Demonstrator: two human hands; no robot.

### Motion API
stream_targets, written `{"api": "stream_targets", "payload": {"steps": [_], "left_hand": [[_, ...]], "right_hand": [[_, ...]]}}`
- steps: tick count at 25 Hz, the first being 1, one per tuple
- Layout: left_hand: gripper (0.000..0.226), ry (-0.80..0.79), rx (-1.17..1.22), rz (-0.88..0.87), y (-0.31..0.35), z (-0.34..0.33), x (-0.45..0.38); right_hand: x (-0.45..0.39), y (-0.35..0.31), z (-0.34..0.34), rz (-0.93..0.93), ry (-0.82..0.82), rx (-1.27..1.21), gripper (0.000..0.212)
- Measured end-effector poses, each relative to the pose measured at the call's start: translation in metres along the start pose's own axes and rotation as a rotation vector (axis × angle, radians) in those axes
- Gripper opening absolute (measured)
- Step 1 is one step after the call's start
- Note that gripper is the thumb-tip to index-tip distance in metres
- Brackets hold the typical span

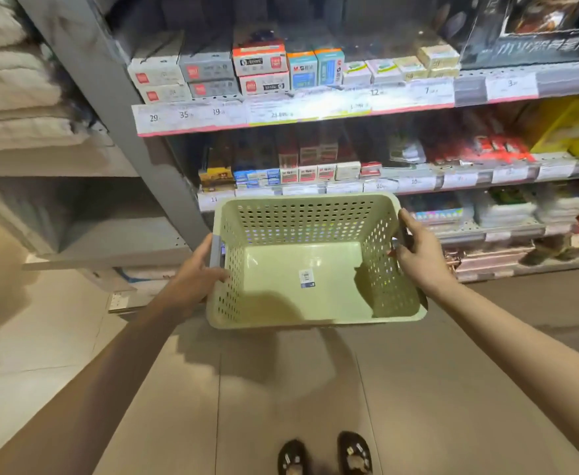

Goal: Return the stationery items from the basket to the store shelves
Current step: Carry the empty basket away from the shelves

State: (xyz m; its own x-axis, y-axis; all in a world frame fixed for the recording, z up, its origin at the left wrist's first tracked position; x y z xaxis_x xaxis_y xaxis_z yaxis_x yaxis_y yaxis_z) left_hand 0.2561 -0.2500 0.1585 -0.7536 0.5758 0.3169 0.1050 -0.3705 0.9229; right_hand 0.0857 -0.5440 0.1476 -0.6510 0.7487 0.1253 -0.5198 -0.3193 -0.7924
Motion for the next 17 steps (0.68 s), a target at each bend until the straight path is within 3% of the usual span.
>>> {"api": "stream_targets", "payload": {"steps": [7, 12, 17], "left_hand": [[0.052, 0.028, -0.077, 0.034, -0.111, -0.023, -0.043], [0.076, 0.045, -0.039, 0.147, -0.197, -0.034, -0.076], [0.063, 0.012, -0.014, 0.173, -0.265, -0.051, -0.108]], "right_hand": [[-0.019, 0.088, -0.063, -0.02, -0.005, 0.031, 0.059], [-0.035, 0.152, -0.115, -0.053, -0.052, 0.039, 0.065], [-0.045, 0.213, -0.168, -0.084, -0.087, -0.009, 0.062]]}}
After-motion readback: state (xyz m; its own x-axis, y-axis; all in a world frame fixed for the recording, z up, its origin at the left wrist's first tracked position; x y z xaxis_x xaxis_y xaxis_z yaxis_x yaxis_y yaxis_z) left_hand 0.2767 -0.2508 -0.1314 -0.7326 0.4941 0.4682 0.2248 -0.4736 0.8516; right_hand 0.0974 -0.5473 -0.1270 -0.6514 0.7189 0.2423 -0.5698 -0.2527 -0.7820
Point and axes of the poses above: each hand's wrist, its own x-axis away from the middle knuckle, its own z-axis out of the back of the hand, y = z × x, the point moved 3 cm from there along -x, towards the middle knuckle, and after that the axes turned 7 degrees about -z, right-handed, at the moved point
